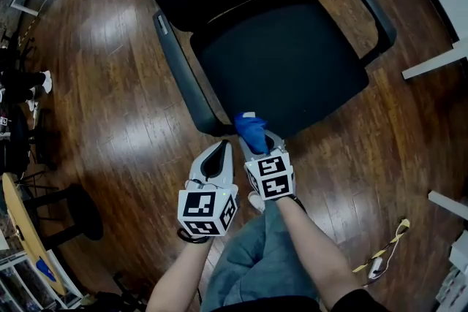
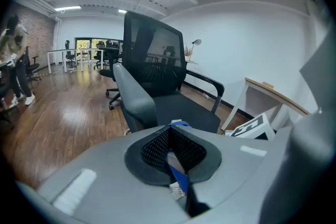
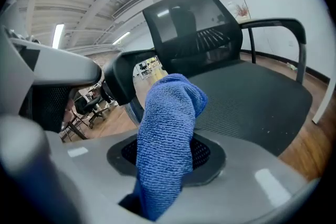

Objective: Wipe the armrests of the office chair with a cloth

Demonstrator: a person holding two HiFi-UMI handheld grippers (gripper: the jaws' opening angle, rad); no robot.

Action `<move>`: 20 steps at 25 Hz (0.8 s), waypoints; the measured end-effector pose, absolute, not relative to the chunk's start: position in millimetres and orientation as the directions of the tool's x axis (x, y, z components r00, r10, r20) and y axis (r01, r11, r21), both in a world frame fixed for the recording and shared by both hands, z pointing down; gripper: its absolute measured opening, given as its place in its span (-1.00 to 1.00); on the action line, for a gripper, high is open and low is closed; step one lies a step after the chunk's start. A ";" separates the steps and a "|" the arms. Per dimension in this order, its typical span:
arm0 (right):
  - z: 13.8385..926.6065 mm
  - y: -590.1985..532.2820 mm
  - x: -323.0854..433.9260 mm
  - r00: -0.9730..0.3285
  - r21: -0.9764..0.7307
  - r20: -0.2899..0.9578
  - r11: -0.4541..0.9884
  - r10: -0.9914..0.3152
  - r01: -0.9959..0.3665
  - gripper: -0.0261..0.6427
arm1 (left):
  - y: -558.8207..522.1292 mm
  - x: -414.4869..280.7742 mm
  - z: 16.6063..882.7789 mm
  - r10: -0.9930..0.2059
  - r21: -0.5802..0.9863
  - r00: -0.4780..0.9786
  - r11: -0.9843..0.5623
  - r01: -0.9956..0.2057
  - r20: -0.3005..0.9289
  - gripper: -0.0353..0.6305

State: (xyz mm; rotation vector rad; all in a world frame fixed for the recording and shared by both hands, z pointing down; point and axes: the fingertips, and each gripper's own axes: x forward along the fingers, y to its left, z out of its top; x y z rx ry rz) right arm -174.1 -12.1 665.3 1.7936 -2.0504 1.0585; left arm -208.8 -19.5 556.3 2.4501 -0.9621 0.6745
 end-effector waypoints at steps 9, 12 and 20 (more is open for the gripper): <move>701.3 -20.8 -190.1 -0.327 -0.426 0.631 0.038 -0.704 -0.904 -0.51 | -12.4 -215.4 579.9 -0.479 0.179 0.623 -0.686 -0.705 0.618 -0.88; 707.4 -23.0 -193.1 -0.337 -0.427 0.639 0.045 -0.692 -0.903 -0.51 | -16.1 -217.8 584.3 -0.481 0.171 0.614 -0.683 -0.710 0.626 -0.88; 712.9 -26.0 -192.3 -0.349 -0.426 0.642 0.061 -0.683 -0.903 -0.51 | -18.5 -214.4 591.9 -0.479 0.179 0.617 -0.682 -0.710 0.624 -0.88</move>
